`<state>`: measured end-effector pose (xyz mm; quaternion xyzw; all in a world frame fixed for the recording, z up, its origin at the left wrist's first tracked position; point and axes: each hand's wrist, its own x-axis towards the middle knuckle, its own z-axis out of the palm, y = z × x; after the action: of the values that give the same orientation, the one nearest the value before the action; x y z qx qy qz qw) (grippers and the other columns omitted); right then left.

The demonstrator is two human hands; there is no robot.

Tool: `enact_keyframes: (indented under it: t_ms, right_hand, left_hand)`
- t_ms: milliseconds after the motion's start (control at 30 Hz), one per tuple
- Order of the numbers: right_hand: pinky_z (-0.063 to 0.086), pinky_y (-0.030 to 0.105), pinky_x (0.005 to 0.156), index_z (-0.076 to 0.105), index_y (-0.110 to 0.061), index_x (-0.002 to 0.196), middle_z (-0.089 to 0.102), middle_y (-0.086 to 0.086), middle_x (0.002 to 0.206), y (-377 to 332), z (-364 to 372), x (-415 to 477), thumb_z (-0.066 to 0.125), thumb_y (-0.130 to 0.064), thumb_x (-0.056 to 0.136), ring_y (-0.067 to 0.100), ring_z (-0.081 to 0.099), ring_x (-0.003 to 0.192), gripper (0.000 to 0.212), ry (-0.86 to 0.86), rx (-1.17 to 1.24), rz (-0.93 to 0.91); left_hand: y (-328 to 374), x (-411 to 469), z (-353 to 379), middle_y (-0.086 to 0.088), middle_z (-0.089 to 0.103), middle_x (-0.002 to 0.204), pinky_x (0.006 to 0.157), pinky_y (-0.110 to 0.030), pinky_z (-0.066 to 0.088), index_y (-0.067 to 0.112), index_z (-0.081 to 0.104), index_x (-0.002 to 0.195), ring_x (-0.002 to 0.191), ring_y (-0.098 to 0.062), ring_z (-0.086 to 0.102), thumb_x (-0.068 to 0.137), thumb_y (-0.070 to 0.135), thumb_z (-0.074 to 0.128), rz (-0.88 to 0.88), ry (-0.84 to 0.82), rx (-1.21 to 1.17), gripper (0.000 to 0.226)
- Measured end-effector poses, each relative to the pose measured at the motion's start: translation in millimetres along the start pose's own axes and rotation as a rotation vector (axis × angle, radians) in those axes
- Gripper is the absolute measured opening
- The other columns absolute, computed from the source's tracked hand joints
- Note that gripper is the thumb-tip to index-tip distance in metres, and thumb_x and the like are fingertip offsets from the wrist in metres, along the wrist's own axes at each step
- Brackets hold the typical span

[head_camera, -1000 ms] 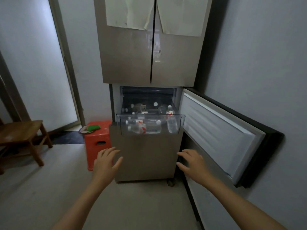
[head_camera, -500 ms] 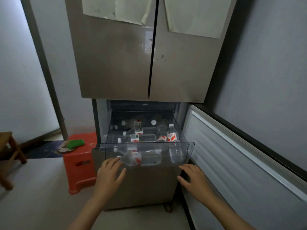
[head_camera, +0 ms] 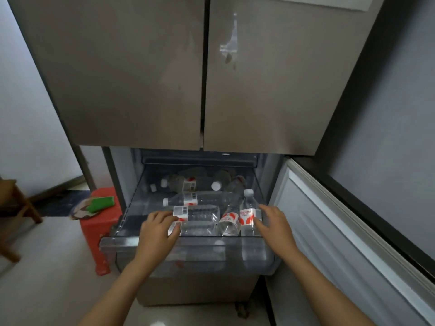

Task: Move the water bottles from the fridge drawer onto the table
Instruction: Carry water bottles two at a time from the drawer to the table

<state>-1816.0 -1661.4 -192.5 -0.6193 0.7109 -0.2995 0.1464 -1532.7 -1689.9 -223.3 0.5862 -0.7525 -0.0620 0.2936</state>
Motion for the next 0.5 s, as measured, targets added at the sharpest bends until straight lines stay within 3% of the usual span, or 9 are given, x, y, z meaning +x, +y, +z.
enact_keyframes:
  t_ms: [167,267,400,500]
  right_hand:
    - [0.039,0.034,0.1,0.04,-0.016,0.136,0.043,0.013,0.135,10.9,24.2,75.0,0.056,-0.026,0.088,0.027,0.042,0.123,0.052,-0.137,-0.072,0.024]
    - [0.038,0.038,0.103,0.039,-0.013,0.136,0.039,0.016,0.136,11.1,37.7,108.1,0.055,-0.029,0.088,0.029,0.041,0.124,0.053,-0.206,-0.132,0.006]
    - [0.042,0.039,0.097,0.051,-0.003,0.12,0.044,0.018,0.128,12.3,46.9,144.7,0.052,-0.025,0.09,0.032,0.047,0.114,0.037,-0.262,-0.25,-0.005]
    - [0.047,0.038,0.089,0.058,-0.004,0.108,0.051,0.017,0.116,13.8,52.6,157.5,0.051,-0.024,0.09,0.029,0.053,0.101,0.028,-0.302,-0.302,0.043]
  left_hand:
    - [-3.6,15.1,16.1,-0.002,0.072,0.089,0.061,-0.035,0.05,0.015,0.073,0.08,0.084,-0.029,0.063,0.075,0.044,0.038,-0.136,-0.144,0.119,0.046]
    - [-1.8,17.0,20.8,0.001,0.072,0.09,0.064,-0.034,0.051,0.019,0.073,0.081,0.088,-0.027,0.063,0.073,0.05,0.035,-0.166,-0.178,0.174,0.05]
    - [1.3,19.2,22.6,0.003,0.069,0.106,0.074,-0.033,0.045,0.022,0.071,0.094,0.102,-0.025,0.058,0.068,0.058,0.021,-0.198,-0.177,0.17,0.067]
    - [0.4,18.7,22.8,0.003,0.07,0.104,0.072,-0.032,0.044,0.024,0.072,0.093,0.1,-0.025,0.059,0.066,0.059,0.017,-0.199,-0.185,0.179,0.07]
